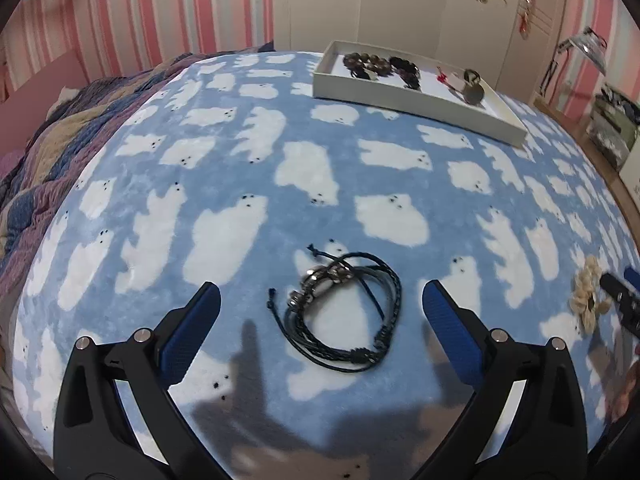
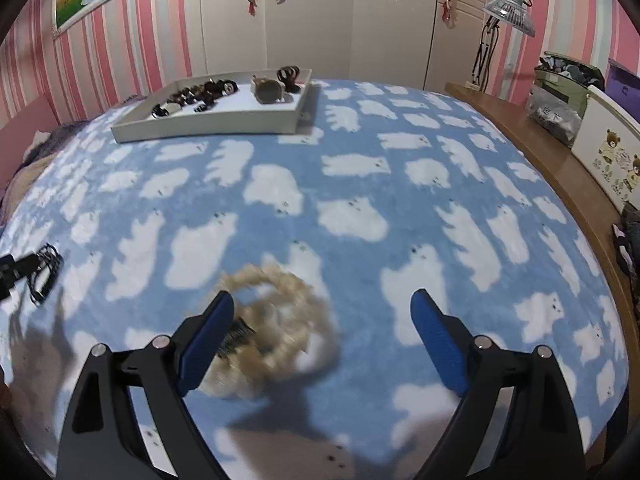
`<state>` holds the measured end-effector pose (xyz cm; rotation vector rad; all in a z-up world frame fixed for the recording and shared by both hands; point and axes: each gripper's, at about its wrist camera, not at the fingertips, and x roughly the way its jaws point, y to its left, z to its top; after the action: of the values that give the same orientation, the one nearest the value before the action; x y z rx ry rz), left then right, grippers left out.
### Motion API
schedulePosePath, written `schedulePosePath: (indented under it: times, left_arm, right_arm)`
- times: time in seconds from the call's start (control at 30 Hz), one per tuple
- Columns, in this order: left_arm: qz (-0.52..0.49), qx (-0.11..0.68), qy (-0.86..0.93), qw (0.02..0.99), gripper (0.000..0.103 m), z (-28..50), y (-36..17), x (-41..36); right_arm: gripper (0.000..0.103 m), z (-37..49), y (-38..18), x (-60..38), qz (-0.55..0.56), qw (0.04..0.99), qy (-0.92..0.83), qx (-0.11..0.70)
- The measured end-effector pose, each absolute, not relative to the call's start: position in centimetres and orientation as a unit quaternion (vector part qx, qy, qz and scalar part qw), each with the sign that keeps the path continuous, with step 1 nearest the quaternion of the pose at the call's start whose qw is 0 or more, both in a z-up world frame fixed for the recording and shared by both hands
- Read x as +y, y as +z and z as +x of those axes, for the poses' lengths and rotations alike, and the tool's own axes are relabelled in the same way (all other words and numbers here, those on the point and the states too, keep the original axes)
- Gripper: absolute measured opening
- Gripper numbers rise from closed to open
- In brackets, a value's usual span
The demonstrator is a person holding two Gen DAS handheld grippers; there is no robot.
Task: Organize jewelry
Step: 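Grasp the black cord bracelet with left tool while right tool grasps the cream scrunchie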
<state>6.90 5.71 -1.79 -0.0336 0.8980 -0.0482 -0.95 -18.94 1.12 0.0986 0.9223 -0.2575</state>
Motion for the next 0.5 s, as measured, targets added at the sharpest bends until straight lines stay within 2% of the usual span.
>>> schedulePosePath:
  times: [0.23,0.4,0.5]
  left_arm:
    - [-0.028,0.435,-0.006,0.900,0.098,7.3,-2.0,6.9]
    - [-0.016,0.454,-0.002,0.891,0.087,7.7,-2.6,7.0]
    - [-0.019,0.468,-0.008,0.883,0.072,8.0,-3.2,7.0]
  right_arm:
    - [0.090,-1.5,0.5,-20.7,0.055,0.879,-0.141,0.453]
    - [0.089,-1.0,0.3,-20.5,0.058,0.876,-0.132,0.460]
    - [0.088,-0.7,0.1,-19.9,0.044,0.876,-0.130,0.463]
